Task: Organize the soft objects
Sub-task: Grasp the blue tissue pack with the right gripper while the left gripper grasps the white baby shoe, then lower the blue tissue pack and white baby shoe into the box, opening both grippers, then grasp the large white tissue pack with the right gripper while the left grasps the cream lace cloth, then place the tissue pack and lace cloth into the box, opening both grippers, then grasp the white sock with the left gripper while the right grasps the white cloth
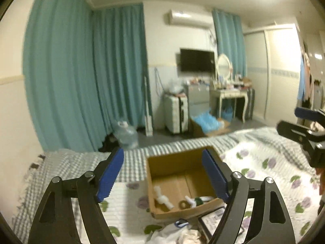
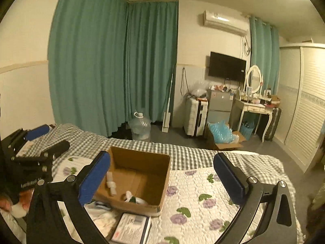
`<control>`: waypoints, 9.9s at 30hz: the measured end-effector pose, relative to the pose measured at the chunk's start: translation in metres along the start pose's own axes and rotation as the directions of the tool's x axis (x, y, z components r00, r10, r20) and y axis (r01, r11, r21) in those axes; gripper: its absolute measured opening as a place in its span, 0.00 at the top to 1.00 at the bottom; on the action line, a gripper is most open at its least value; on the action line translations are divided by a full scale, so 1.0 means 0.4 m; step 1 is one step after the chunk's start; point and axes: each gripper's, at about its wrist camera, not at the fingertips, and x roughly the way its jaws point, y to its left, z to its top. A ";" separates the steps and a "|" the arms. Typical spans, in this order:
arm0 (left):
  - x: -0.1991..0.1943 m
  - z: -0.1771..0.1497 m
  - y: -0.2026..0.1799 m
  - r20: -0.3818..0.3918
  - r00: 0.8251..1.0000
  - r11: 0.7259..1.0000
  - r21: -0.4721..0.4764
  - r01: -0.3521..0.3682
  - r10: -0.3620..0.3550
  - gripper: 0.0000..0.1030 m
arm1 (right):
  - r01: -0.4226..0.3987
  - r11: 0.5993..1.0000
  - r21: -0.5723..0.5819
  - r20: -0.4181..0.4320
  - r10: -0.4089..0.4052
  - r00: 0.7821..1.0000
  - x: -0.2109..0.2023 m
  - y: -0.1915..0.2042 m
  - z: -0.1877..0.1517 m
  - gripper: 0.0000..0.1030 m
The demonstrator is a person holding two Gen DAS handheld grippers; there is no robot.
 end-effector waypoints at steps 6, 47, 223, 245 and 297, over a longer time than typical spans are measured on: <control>-0.145 0.012 0.044 0.029 0.998 0.998 -0.010 -0.058 0.059 0.22 | -0.017 1.000 -0.024 -0.006 0.017 1.000 -0.124 0.057 -0.037 0.01; 0.074 -0.594 -0.013 -0.527 0.843 0.994 -0.070 0.083 -0.107 0.59 | -0.092 0.993 0.080 -0.528 0.120 0.841 0.201 0.150 -0.663 0.16; -0.053 -0.191 -0.084 -0.258 0.952 0.985 -0.009 0.170 -0.167 0.75 | -0.150 0.985 0.080 -0.065 0.156 0.986 0.107 -0.007 -0.166 0.18; 0.403 -0.191 -0.034 -0.330 0.941 0.997 0.002 0.081 -0.075 0.70 | -0.243 0.964 0.106 -0.190 0.259 0.947 0.591 0.013 -0.233 0.15; 0.154 -0.502 0.062 -0.442 0.895 0.999 0.017 -0.049 0.051 0.27 | -0.111 0.985 0.133 -0.342 0.151 0.927 0.349 0.128 -0.477 0.01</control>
